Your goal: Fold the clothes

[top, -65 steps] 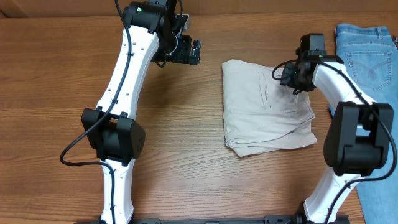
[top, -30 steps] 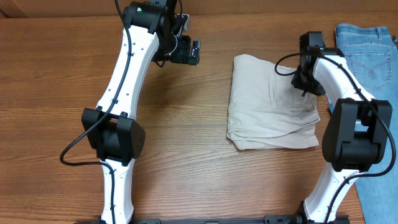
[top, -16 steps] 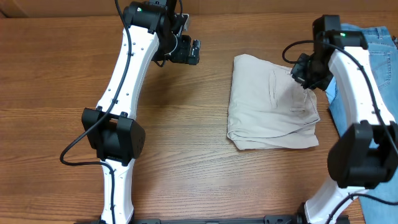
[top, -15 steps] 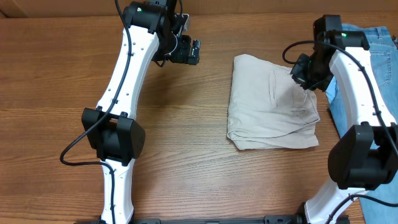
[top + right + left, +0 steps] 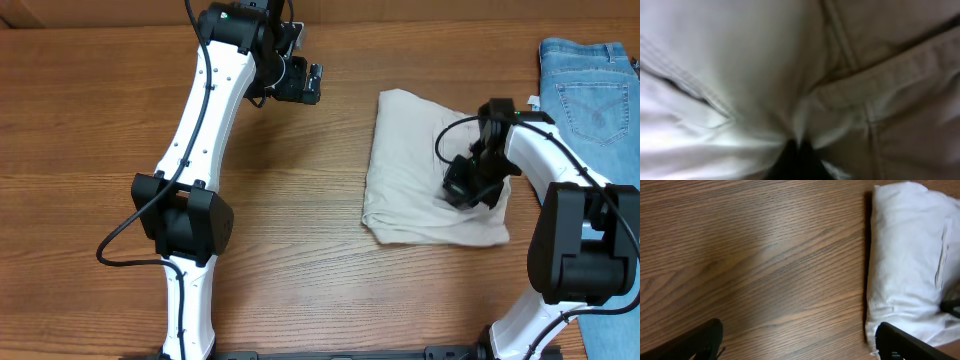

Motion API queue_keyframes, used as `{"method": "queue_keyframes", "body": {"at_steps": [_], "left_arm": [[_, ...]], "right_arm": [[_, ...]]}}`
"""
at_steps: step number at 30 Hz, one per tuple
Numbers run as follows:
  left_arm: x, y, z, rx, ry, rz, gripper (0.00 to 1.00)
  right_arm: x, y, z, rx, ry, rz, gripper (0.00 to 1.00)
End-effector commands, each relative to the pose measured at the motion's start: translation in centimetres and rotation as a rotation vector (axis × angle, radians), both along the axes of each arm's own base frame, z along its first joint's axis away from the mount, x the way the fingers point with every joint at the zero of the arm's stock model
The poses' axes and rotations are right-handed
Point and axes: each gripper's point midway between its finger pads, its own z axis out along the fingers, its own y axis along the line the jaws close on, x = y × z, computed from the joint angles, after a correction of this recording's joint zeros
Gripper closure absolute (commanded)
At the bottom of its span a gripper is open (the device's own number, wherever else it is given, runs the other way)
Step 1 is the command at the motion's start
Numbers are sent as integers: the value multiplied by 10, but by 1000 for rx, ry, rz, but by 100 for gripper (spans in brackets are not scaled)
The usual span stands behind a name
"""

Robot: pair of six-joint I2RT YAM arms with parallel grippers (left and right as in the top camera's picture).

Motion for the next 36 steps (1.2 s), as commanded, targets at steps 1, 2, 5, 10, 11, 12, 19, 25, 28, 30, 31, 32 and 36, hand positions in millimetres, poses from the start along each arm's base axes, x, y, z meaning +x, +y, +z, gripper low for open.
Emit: {"method": "queue_keyframes", "body": {"at_steps": [1, 2, 5, 10, 11, 12, 19, 25, 28, 30, 31, 32, 36], "left_arm": [[-1, -2, 2, 9, -12, -16, 0], [0, -2, 2, 9, -14, -16, 0], [0, -2, 2, 8, -15, -16, 0], [-1, -2, 2, 8, -11, -17, 0], [-2, -3, 2, 1, -8, -23, 0], [-3, -6, 3, -8, -8, -39, 0], [-14, -41, 2, -139, -2, -189, 0], [-30, -74, -35, -283, 84, -251, 0], [-40, -87, -51, -346, 120, -278, 0], [-44, -96, -59, -383, 127, -298, 0], [-46, -101, -62, -400, 128, -309, 0], [-47, -105, -67, -409, 126, -318, 0], [-55, -120, -81, -416, 117, -355, 0]], "right_arm": [[-23, 6, 0, 21, 87, -2, 96], [-25, 5, 3, 19, 96, -2, 96], [-26, -1, 14, -13, 102, 1, 95], [-23, -29, 38, -189, 128, -37, 78], [-18, -33, 42, -211, 116, -41, 68], [-13, -33, 44, -212, 96, -43, 57], [40, -30, 41, -157, -112, -84, 0], [87, -5, 56, 143, -333, -68, 0], [102, -1, 70, 276, -422, -62, 0], [108, -8, 76, 324, -456, -92, 0], [109, -12, 78, 339, -466, -105, 0], [109, -16, 80, 355, -472, -120, 0], [110, -28, 88, 413, -503, -152, 0]]}}
